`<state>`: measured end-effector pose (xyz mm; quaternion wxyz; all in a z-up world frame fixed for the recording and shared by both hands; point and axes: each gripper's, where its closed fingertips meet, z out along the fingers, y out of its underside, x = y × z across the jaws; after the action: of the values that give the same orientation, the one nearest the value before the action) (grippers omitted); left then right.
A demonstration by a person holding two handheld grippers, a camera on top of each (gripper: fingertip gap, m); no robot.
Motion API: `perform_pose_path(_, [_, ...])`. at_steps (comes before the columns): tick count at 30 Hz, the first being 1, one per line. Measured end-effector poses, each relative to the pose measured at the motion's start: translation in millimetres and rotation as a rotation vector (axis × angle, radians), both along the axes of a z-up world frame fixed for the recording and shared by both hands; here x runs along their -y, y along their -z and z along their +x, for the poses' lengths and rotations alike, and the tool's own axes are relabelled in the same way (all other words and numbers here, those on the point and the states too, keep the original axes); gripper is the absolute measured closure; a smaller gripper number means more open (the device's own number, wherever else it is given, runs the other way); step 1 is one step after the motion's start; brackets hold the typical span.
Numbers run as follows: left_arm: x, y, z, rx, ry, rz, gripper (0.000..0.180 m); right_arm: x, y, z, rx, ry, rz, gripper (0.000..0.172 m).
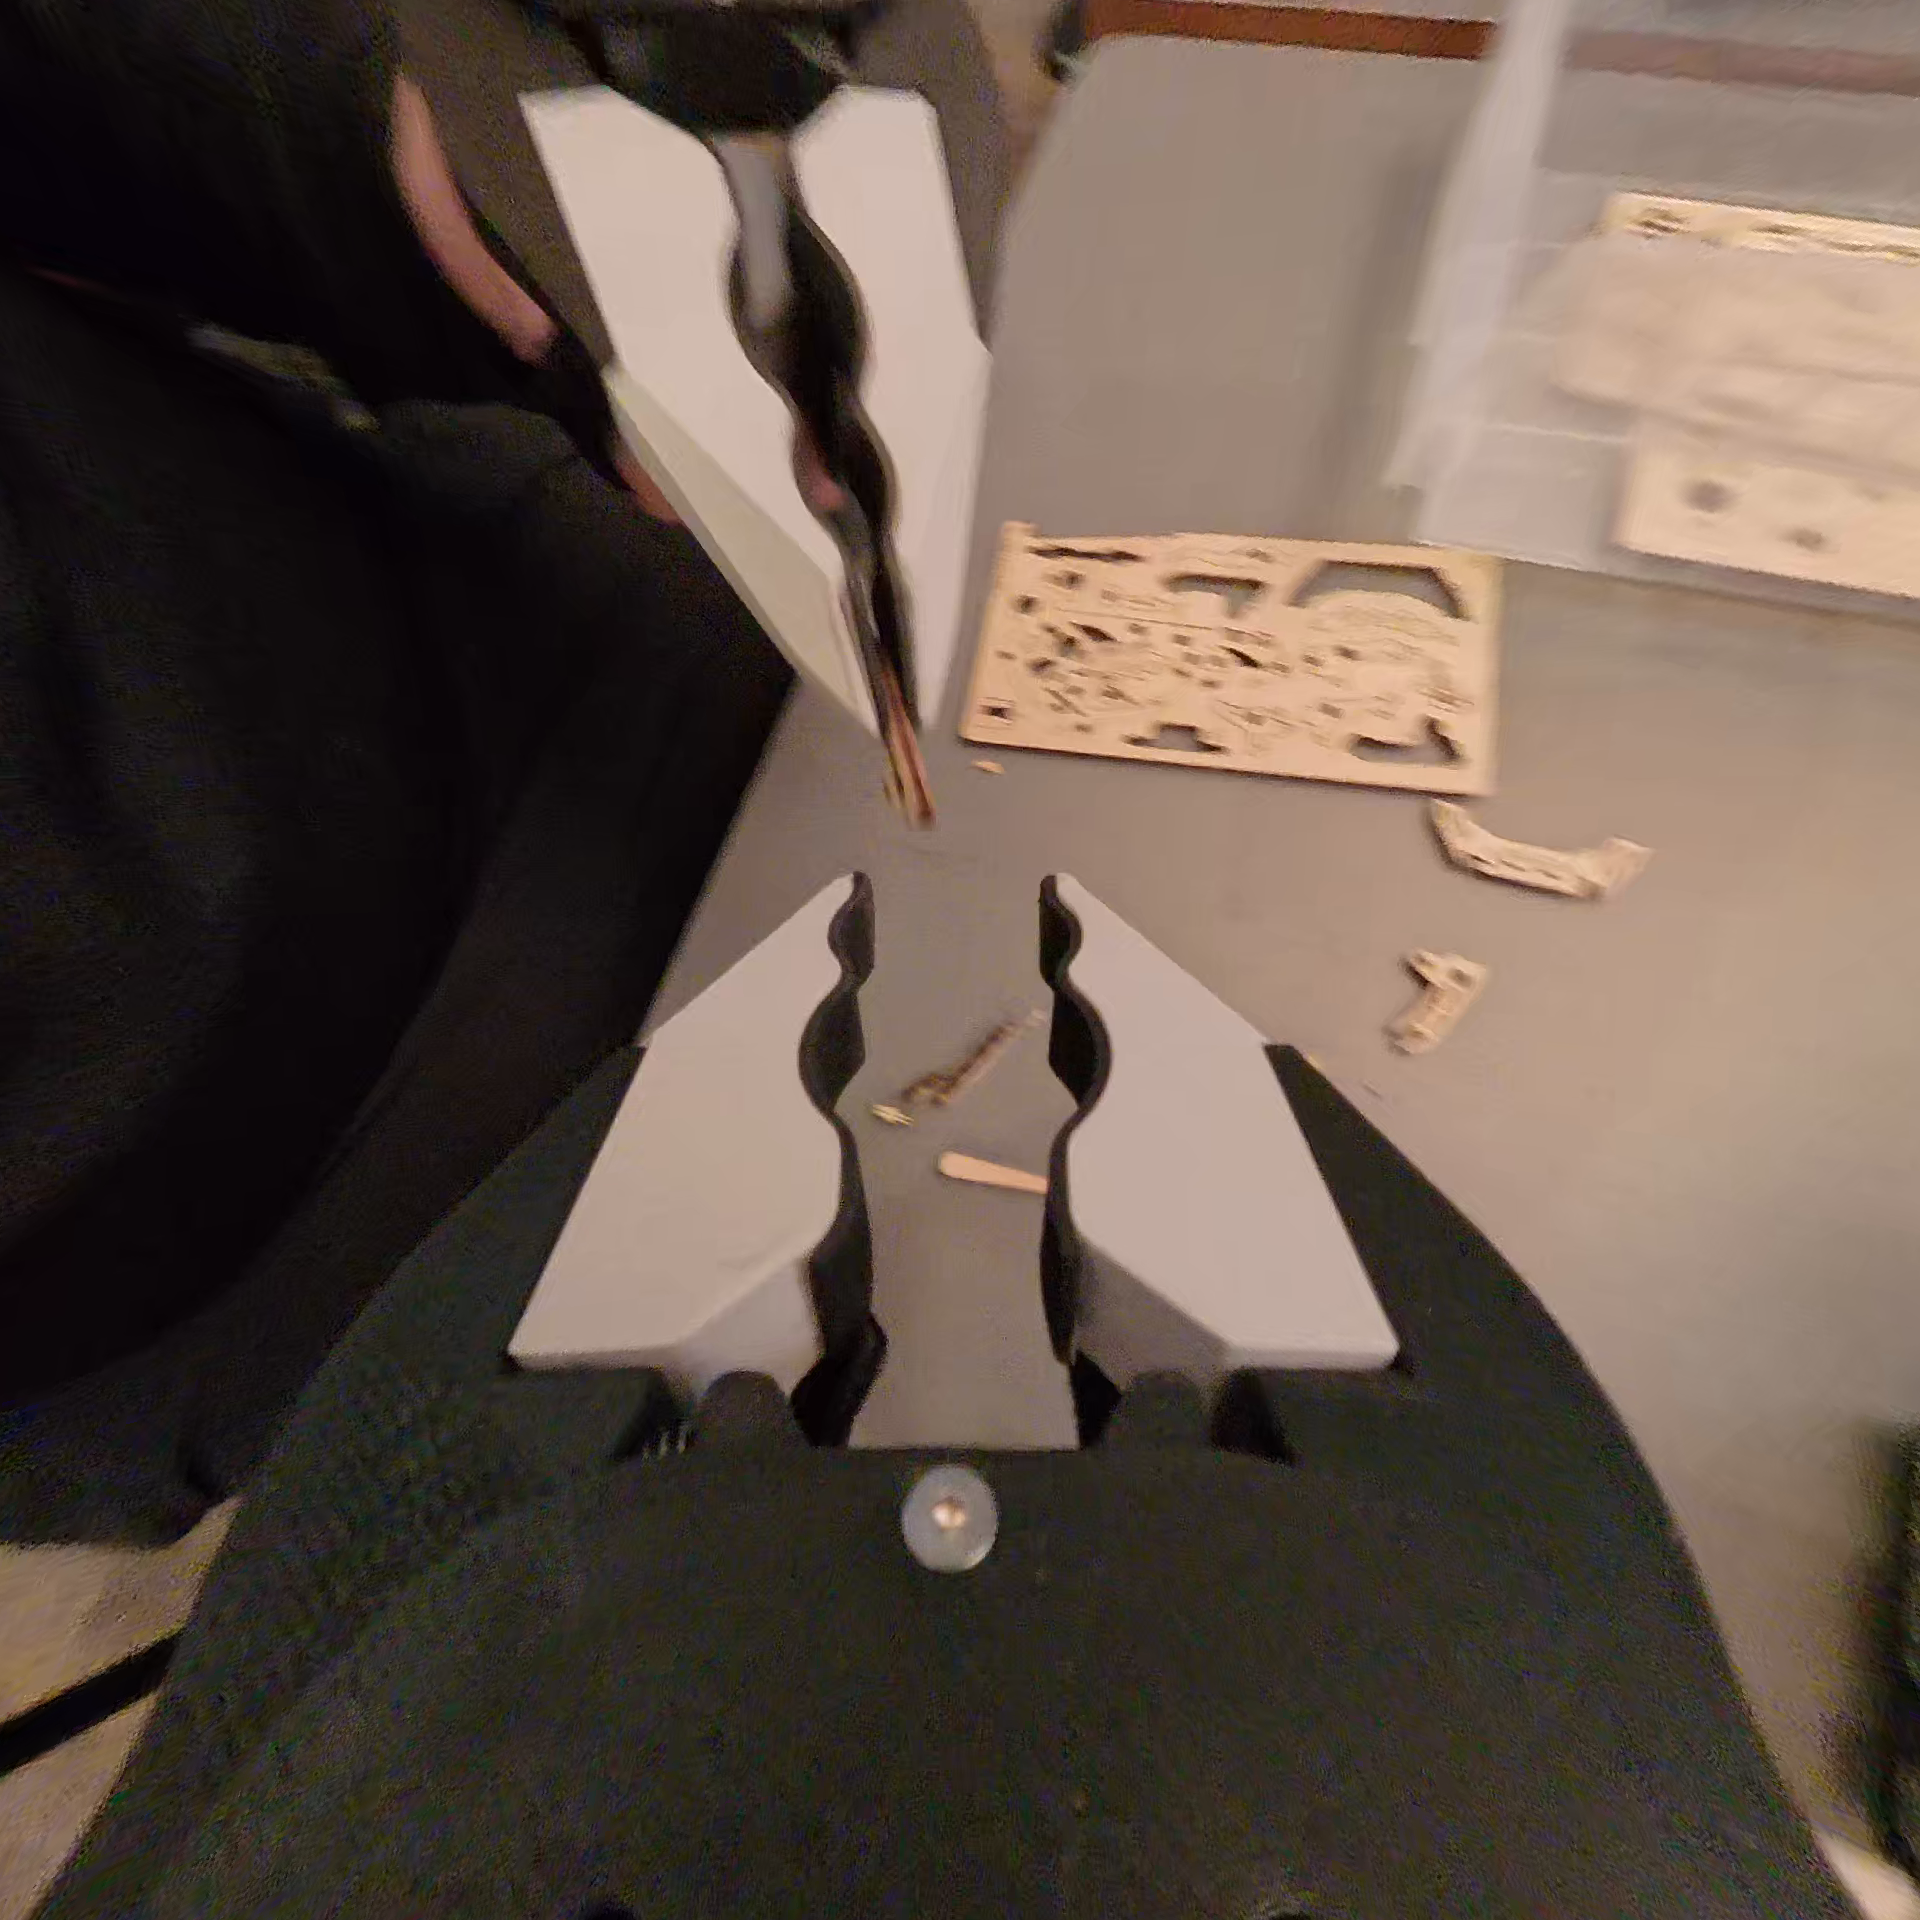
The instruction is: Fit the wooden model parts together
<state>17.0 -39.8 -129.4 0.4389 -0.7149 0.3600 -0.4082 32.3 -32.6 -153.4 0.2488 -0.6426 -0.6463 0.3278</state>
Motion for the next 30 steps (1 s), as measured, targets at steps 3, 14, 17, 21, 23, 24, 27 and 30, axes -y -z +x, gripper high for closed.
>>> perform_pose_path(3, [-19.8,1.5,-28.5,0.029,-0.147,-0.044,0.179,-15.5,-6.6,8.0,-0.006,0.152,0.023,0.141])
perform_pose_path(14, [-36.1,34.0,-55.4,0.082,-0.354,-0.141,0.179,-55.0,61.0,17.9,0.163,0.742,0.108,0.152])
perform_pose_path(17, [-40.0,38.0,-60.0,0.114,-0.377,-0.158,0.179,-62.8,85.9,19.4,0.235,0.806,0.114,0.155])
perform_pose_path(21, [-43.1,41.4,-63.9,0.163,-0.380,-0.177,0.179,-64.4,102.4,13.7,0.249,0.851,0.061,0.154])
perform_pose_path(23, [-44.1,43.9,-64.9,0.179,-0.377,-0.188,0.179,-68.2,102.3,14.4,0.267,0.870,0.085,0.153])
perform_pose_path(24, [-44.3,44.9,-65.1,0.189,-0.373,-0.195,0.179,-70.3,102.4,15.4,0.280,0.873,0.103,0.157])
perform_pose_path(27, [-45.4,44.6,-66.5,0.223,-0.367,-0.216,0.179,-70.3,103.0,13.1,0.276,0.874,0.077,0.167])
perform_pose_path(30, [-47.3,42.8,-69.0,0.247,-0.366,-0.229,0.179,-69.4,101.8,10.2,0.233,0.863,0.037,0.167])
